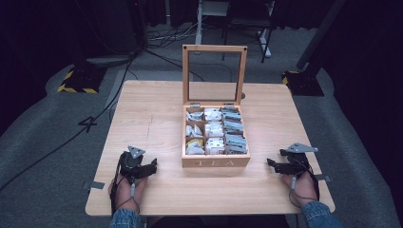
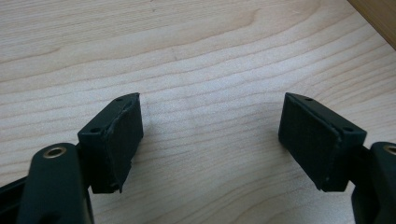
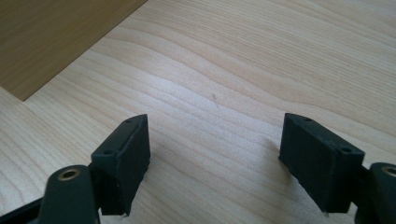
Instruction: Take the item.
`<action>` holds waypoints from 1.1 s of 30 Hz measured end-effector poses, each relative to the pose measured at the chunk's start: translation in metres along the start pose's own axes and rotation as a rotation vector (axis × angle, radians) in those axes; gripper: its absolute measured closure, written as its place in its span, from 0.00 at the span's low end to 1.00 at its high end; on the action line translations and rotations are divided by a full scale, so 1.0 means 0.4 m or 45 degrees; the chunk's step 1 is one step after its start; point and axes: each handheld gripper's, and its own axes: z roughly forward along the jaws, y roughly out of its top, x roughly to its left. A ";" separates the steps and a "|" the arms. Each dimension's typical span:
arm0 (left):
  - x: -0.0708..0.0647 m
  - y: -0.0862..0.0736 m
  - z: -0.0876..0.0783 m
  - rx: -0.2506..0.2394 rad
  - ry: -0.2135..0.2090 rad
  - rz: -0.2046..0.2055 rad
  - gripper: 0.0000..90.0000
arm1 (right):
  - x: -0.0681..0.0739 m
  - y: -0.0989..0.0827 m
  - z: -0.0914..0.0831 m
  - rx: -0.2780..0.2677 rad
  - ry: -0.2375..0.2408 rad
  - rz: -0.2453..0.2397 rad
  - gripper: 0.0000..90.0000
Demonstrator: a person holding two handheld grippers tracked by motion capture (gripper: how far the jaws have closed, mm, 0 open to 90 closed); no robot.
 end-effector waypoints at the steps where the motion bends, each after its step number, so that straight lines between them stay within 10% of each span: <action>1: 0.000 0.000 0.000 0.000 0.000 0.000 0.25 | 0.000 0.000 0.000 0.000 -0.001 0.000 0.27; 33: 0.001 -0.001 -0.002 0.003 0.000 0.005 0.25 | 0.012 0.019 0.024 0.047 -0.091 0.090 0.08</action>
